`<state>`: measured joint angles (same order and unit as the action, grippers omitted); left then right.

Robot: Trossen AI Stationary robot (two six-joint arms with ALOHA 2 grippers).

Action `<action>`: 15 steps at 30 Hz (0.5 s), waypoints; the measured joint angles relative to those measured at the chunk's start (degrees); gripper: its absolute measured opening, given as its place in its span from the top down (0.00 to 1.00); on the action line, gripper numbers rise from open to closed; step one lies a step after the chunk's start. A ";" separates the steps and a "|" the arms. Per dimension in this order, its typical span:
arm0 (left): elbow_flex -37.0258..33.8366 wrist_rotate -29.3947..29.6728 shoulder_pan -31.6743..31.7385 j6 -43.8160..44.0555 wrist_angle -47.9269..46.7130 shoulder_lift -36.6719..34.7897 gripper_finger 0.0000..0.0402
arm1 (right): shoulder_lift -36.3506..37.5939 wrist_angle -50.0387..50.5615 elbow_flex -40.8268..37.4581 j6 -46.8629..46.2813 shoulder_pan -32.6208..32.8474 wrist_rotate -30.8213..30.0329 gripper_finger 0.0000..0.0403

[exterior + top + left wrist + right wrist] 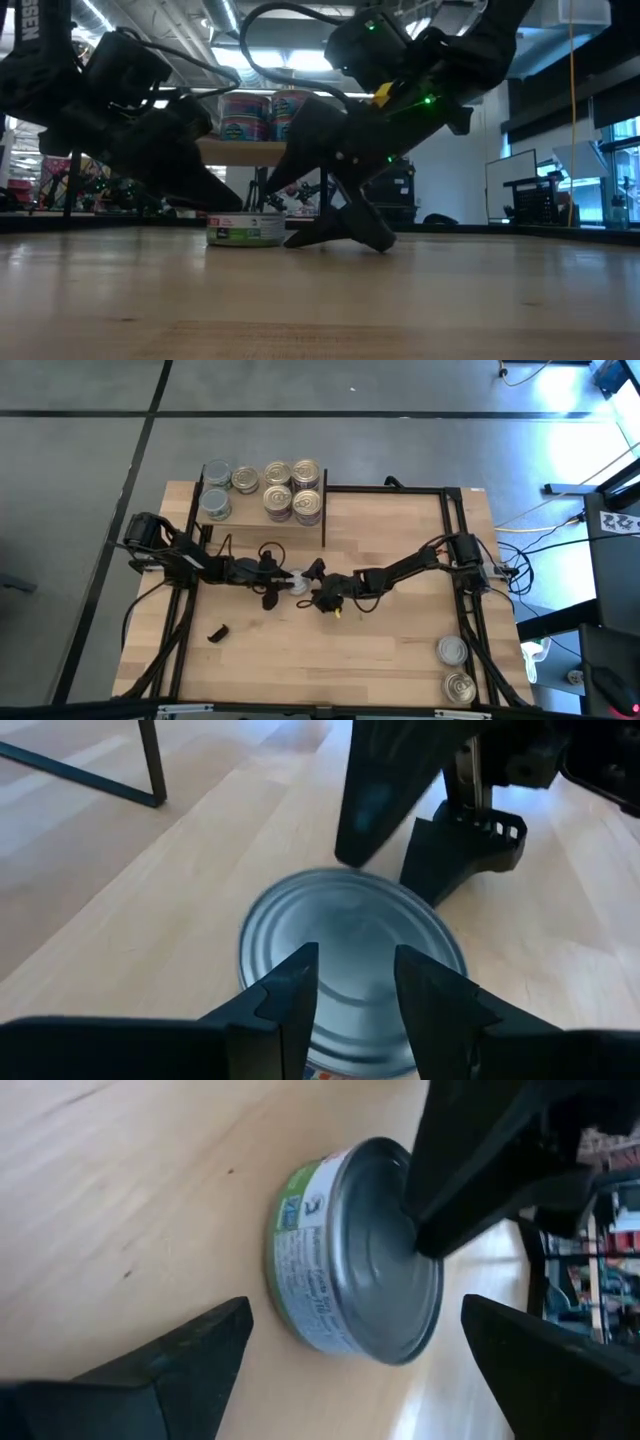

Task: Stack canned seafood by type on shelf
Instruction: Put the green tuna can on the shelf

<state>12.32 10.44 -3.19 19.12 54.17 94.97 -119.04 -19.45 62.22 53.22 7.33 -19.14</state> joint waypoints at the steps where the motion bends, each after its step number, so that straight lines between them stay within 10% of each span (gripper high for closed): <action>1: 0.00 0.06 0.01 0.07 0.81 0.63 0.67 | -0.05 0.79 0.35 0.50 -0.30 0.33 0.09; 15: -0.54 2.32 0.19 1.64 13.20 8.32 0.67 | -5.35 9.11 9.08 2.01 -0.81 -1.03 0.09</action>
<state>11.78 12.76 -3.01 20.76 67.37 103.29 -124.40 -10.34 71.31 55.24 6.52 -20.17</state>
